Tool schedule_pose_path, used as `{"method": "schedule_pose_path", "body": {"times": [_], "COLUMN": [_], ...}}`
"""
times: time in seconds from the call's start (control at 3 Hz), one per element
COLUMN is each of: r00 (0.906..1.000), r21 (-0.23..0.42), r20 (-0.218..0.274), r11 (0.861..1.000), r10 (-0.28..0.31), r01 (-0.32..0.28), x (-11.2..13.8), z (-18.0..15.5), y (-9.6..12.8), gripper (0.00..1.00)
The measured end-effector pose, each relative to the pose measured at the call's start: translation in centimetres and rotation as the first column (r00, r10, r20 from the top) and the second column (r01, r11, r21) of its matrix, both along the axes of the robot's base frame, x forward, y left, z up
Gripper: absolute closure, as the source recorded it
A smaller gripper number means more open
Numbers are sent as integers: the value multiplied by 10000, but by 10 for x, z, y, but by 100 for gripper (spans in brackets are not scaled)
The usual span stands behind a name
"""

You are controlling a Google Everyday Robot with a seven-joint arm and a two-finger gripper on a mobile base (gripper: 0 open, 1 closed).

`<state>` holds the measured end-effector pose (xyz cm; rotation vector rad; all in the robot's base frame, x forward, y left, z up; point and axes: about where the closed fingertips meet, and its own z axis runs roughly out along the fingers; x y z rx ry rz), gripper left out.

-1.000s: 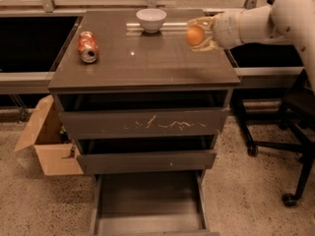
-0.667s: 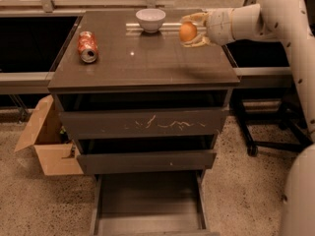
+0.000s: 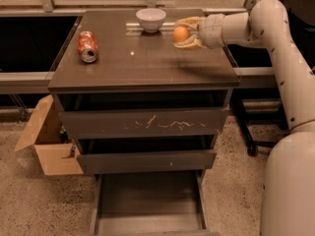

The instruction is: Pick orange from bottom drawer and place on counter

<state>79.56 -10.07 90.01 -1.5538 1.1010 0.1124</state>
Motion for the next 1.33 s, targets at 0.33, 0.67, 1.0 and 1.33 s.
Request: {"method": "schedule_pose_path", "body": {"times": [0.33, 0.67, 1.0, 1.33], "r00": [10000, 9962, 9771, 9484], "r21": [20, 433, 1204, 1603], "r20": [-38, -856, -2082, -3094], "r11": [10000, 9988, 9902, 9793], "r10": [-9, -177, -450, -687], "r01": [9, 215, 713, 1232], "x": [0, 7, 20, 33], "z": [-1, -12, -23, -29], "y": [0, 8, 12, 12], "gripper": [100, 100, 100, 100]}}
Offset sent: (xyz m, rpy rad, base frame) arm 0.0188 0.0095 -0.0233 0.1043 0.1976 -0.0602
